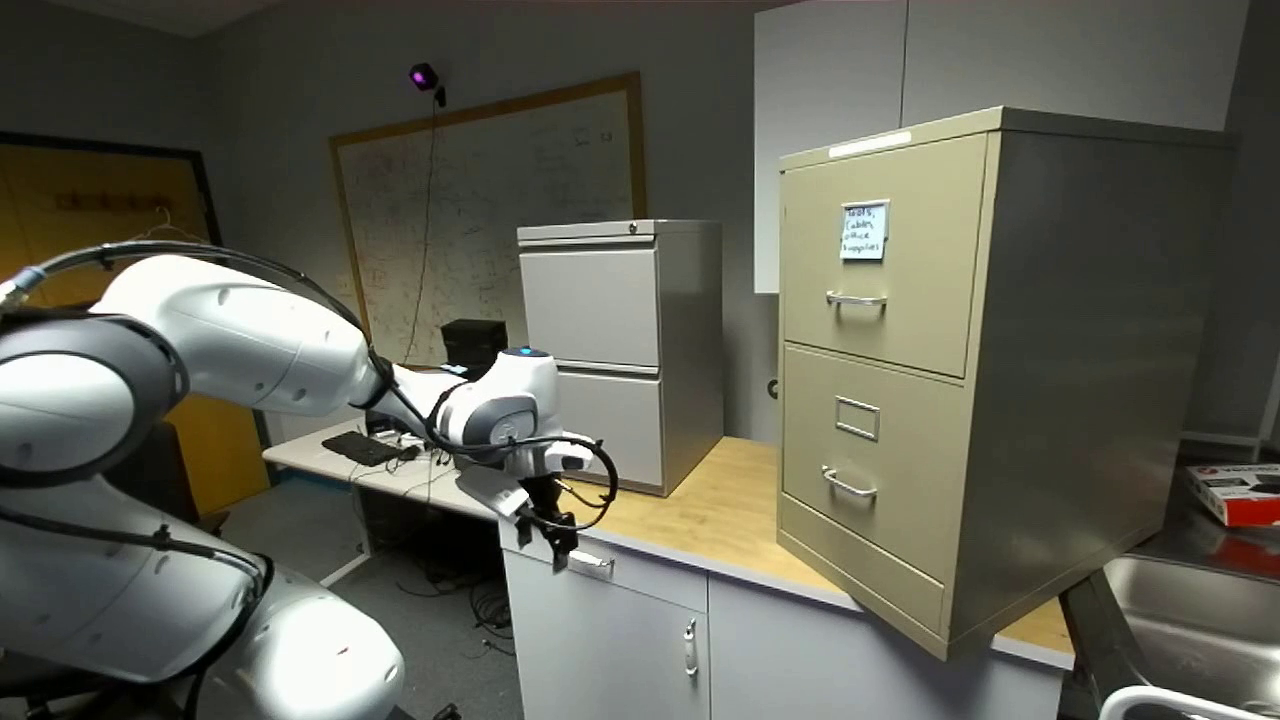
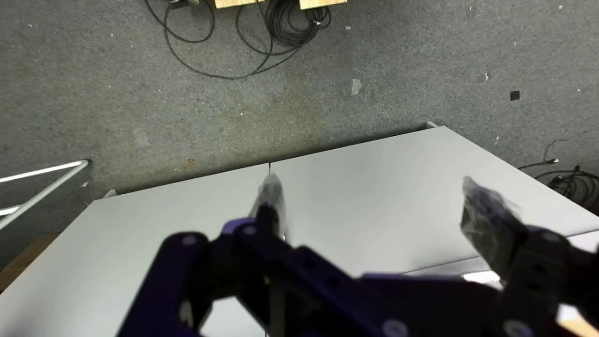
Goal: Open the bottom drawer of the cabinet at the right
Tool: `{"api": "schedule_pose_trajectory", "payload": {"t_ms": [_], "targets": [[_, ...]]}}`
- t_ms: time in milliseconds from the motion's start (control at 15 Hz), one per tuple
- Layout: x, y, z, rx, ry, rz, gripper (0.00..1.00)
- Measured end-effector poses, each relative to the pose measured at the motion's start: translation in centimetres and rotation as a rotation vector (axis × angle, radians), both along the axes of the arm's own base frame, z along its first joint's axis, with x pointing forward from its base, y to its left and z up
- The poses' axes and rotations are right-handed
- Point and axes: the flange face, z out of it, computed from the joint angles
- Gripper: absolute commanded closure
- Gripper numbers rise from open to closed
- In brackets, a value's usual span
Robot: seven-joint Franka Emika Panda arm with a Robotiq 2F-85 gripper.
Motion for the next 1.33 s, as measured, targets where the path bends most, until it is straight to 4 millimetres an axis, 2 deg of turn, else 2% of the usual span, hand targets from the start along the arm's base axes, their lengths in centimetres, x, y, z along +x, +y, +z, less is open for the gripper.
{"api": "schedule_pose_trajectory", "payload": {"t_ms": [333, 733, 1067, 1333], "targets": [[1.1, -1.3, 1.2, -0.045, -0.035, -0.004, 0.00], [3.5, -4.4, 3.5, -0.109, -0.090, -0.036, 0.00], [5.7, -8.5, 7.0, -0.097, -0.161, -0.120, 0.00], [7.2, -13.1, 9.8, -0.037, -0.235, -0.231, 0.00]]}}
